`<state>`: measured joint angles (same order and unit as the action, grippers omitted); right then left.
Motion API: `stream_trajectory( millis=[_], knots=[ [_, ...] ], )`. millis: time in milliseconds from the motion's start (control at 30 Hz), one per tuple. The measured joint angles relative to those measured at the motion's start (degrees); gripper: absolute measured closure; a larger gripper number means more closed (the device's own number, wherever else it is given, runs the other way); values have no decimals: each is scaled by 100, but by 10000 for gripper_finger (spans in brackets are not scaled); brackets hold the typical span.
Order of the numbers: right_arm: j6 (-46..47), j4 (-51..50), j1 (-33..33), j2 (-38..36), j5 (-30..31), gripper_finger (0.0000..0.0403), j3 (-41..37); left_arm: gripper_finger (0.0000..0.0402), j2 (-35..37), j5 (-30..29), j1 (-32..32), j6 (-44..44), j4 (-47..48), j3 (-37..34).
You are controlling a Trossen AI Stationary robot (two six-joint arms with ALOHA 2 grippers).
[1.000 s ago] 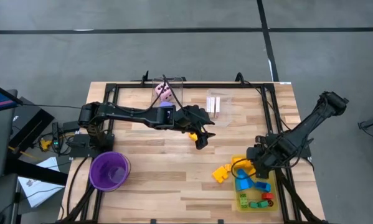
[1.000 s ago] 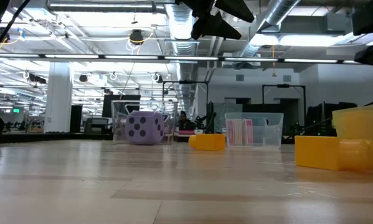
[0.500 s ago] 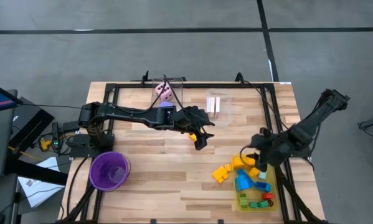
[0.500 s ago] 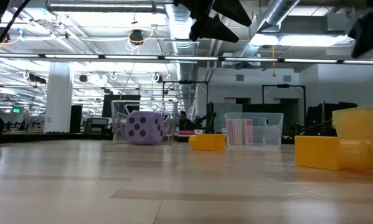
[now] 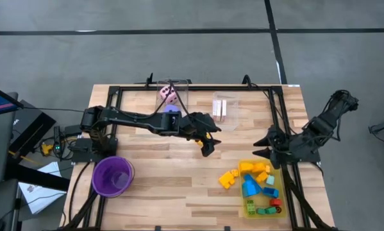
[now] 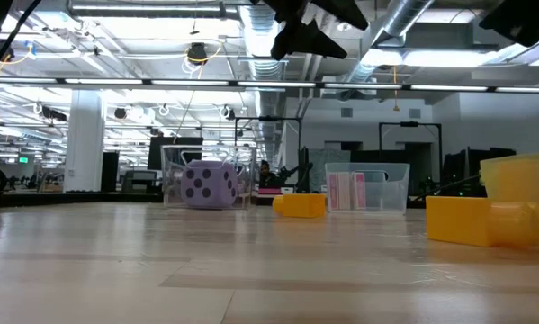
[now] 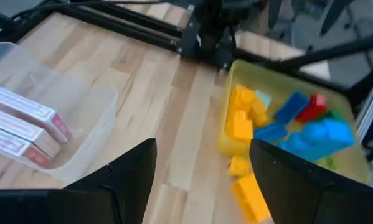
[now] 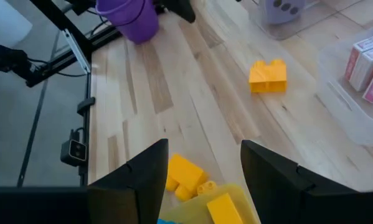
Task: Pick & Place Toys
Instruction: Put the top yellow game piece into the bin
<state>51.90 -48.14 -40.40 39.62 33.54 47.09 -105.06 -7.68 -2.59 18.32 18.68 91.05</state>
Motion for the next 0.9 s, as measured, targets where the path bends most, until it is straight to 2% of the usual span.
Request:
stream_trajectory(
  millis=[133,267,400,533,600,733,900],
  knots=[
    [-116,77,0,-38,1,209,0,147,0,-30,-37,153,-530,-2],
    [-133,85,0,-38,0,209,0,134,61,-734,-132,149,-908,56],
    [-133,113,0,-38,-2,209,0,102,61,-1331,-136,396,-11,384],
    [-133,107,9,-38,-2,209,0,59,63,-2473,-135,1244,887,389],
    [-133,107,9,-38,-2,209,0,37,61,-2733,-118,1653,1271,389],
    [-133,104,9,-35,-2,209,0,6,-84,-2641,-81,2312,1619,376],
    [-133,105,9,-38,-2,209,0,11,-478,-2344,-70,3212,1602,382]
  ],
)
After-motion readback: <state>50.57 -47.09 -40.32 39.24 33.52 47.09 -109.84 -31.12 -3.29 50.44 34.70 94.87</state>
